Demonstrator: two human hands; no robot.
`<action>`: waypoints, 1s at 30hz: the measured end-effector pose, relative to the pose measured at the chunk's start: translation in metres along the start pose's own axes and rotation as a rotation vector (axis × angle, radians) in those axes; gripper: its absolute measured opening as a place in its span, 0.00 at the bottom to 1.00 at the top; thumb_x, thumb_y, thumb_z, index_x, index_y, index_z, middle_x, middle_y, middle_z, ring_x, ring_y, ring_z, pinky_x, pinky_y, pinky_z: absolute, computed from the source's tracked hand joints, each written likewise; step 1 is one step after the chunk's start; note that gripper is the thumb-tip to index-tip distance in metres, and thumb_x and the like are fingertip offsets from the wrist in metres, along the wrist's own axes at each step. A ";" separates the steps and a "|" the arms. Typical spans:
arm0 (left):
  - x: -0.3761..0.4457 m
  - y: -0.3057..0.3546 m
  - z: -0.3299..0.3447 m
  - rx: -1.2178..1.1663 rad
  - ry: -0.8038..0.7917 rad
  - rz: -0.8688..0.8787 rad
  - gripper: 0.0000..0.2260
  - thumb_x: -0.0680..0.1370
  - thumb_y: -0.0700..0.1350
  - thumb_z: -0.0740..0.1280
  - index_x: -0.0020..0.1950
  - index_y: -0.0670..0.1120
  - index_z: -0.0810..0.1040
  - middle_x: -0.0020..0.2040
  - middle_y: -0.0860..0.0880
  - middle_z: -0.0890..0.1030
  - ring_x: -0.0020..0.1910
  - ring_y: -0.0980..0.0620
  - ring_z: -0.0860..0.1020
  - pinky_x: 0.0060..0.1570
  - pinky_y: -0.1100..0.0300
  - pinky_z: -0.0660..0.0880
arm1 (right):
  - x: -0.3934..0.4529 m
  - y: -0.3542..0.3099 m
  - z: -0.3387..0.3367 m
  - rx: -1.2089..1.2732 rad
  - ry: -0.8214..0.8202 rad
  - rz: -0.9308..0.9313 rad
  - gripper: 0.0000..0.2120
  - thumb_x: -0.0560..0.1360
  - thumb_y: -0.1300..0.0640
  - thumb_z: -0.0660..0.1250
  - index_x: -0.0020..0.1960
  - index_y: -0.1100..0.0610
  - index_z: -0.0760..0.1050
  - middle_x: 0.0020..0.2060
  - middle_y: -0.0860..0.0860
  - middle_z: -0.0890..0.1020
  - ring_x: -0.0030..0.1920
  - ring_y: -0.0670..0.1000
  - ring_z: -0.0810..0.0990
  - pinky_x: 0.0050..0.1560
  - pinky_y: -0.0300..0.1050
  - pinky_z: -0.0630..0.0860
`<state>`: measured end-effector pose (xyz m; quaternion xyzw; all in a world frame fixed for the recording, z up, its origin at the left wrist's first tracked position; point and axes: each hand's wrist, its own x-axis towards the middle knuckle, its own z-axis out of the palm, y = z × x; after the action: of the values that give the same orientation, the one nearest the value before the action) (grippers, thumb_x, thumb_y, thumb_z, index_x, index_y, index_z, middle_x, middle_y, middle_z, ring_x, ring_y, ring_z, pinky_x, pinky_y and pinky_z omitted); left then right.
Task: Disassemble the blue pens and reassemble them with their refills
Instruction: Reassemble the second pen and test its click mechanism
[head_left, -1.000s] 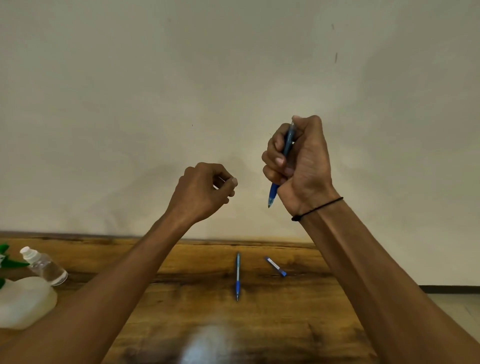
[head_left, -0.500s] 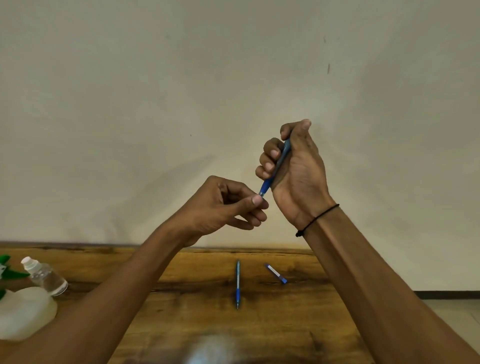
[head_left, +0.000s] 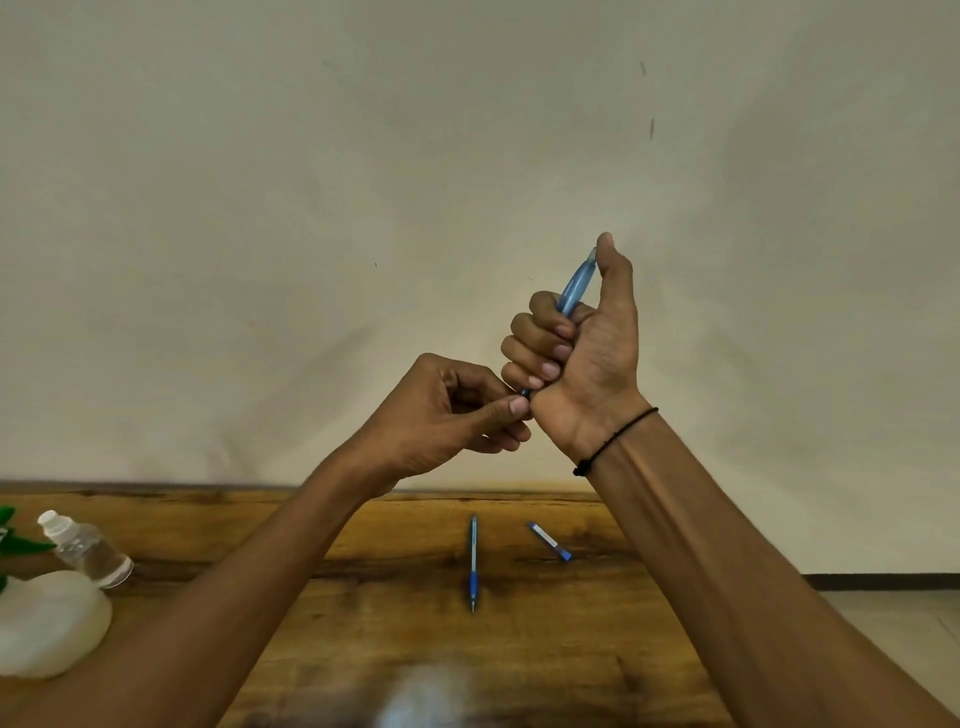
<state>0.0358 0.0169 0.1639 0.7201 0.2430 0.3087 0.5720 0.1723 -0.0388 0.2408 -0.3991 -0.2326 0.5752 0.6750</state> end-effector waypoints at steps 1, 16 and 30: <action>0.000 0.001 -0.001 0.013 -0.016 -0.008 0.11 0.77 0.51 0.74 0.52 0.46 0.88 0.46 0.45 0.90 0.46 0.46 0.89 0.48 0.55 0.86 | 0.000 0.000 0.000 0.001 0.004 0.003 0.33 0.78 0.28 0.54 0.30 0.53 0.53 0.20 0.47 0.56 0.23 0.47 0.52 0.28 0.43 0.48; 0.005 -0.003 -0.035 0.153 0.194 -0.061 0.11 0.78 0.31 0.70 0.53 0.44 0.87 0.44 0.46 0.89 0.45 0.48 0.89 0.51 0.53 0.86 | 0.003 -0.005 -0.004 0.001 -0.022 0.019 0.31 0.78 0.29 0.52 0.30 0.52 0.52 0.21 0.47 0.55 0.23 0.47 0.50 0.25 0.41 0.49; 0.006 -0.003 -0.034 0.207 0.225 -0.035 0.11 0.76 0.31 0.71 0.52 0.45 0.88 0.43 0.46 0.89 0.44 0.48 0.88 0.48 0.56 0.85 | -0.001 -0.010 -0.002 -0.017 -0.066 0.025 0.31 0.78 0.29 0.52 0.29 0.52 0.52 0.20 0.46 0.55 0.22 0.46 0.51 0.25 0.41 0.49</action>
<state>0.0161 0.0449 0.1669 0.7318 0.3485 0.3506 0.4692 0.1793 -0.0400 0.2482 -0.3885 -0.2545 0.5945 0.6564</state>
